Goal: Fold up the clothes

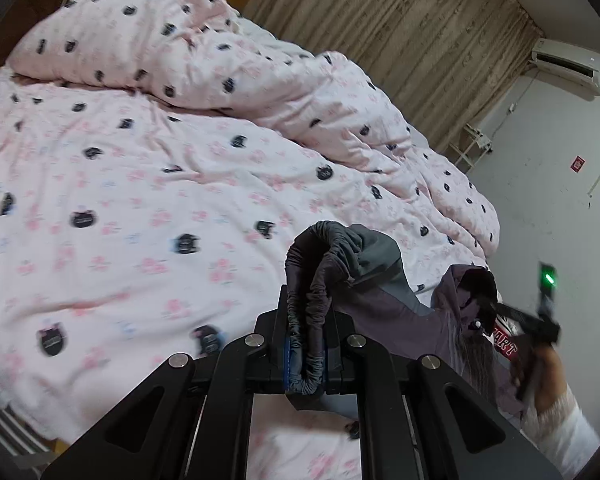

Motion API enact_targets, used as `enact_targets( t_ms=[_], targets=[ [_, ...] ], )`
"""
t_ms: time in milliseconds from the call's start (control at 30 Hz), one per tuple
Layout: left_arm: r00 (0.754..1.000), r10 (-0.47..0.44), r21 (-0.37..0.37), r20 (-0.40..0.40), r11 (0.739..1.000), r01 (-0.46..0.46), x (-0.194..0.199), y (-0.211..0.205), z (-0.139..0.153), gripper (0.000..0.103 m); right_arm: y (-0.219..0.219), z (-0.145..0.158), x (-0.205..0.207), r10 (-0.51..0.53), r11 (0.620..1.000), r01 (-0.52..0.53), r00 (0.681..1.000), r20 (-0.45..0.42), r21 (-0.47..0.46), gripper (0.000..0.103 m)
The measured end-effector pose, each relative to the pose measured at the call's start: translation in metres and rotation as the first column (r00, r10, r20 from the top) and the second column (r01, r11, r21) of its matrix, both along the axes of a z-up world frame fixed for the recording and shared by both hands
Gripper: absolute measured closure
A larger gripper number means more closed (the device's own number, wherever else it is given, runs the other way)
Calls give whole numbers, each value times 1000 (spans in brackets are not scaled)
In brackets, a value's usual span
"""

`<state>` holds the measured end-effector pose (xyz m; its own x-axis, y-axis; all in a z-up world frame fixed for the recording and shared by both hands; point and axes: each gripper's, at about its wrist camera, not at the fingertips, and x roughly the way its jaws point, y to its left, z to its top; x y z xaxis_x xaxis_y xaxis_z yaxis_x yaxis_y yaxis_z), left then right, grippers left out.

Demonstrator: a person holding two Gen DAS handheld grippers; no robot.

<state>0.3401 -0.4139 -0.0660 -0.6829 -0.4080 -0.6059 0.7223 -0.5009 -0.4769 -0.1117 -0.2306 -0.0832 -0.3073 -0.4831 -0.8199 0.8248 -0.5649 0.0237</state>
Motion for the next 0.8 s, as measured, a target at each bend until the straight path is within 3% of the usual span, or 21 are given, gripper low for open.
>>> enact_targets(
  t_ms=[233, 300, 400, 467, 800],
  targets=[
    [1000, 20, 20, -7, 1000, -20, 31, 1, -3, 95, -72, -37, -33, -77, 997, 82, 973, 218, -11, 2],
    [1000, 24, 26, -10, 999, -24, 35, -2, -6, 95, -86, -42, -37, -89, 995, 95, 965, 246, -10, 15],
    [999, 37, 33, -11, 999, -36, 42, -7, -9, 95, -111, -46, -38, -85, 996, 83, 968, 237, 21, 30],
    [999, 49, 37, -17, 998, -49, 48, -12, -11, 95, -126, -43, -39, -78, 997, 72, 974, 211, 36, 34],
    [993, 114, 25, -30, 993, -113, 74, -42, -11, 95, -212, 32, -16, 72, 993, -56, 985, 160, -100, 34]
  ],
)
